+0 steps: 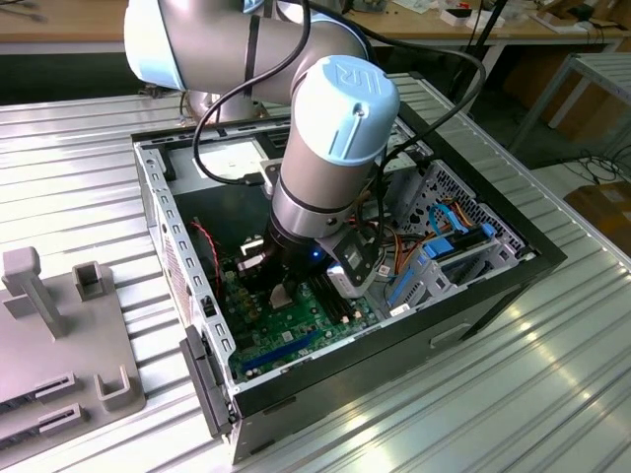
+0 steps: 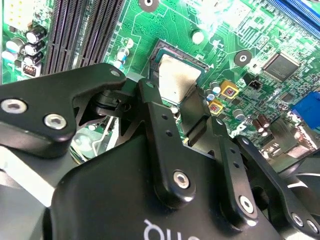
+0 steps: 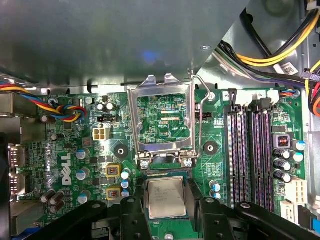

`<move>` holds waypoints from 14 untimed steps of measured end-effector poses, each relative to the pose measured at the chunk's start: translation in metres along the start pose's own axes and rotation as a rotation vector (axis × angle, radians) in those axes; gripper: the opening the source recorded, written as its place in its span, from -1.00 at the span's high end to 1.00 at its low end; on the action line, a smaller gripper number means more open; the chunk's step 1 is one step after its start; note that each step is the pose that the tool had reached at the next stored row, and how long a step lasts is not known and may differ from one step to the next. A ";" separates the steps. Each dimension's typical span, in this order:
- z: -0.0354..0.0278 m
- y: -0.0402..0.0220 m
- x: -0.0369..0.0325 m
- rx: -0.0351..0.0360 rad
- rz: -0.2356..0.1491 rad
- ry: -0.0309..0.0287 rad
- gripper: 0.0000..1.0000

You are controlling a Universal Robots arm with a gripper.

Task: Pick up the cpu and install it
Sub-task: 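Place the cpu into insertion slot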

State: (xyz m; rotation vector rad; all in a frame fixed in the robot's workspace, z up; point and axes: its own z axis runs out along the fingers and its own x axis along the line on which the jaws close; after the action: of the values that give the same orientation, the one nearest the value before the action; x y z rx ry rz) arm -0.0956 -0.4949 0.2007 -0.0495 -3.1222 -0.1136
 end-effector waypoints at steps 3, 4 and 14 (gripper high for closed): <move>0.0000 0.0000 -0.0001 -0.0002 0.000 -0.0001 0.15; 0.0000 0.0000 -0.0001 -0.0002 0.000 -0.0001 0.15; -0.0039 0.0000 0.0000 -0.0005 0.000 -0.0002 0.15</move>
State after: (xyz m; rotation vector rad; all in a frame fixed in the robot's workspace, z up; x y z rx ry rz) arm -0.0955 -0.4951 0.2046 -0.0494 -3.1224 -0.1144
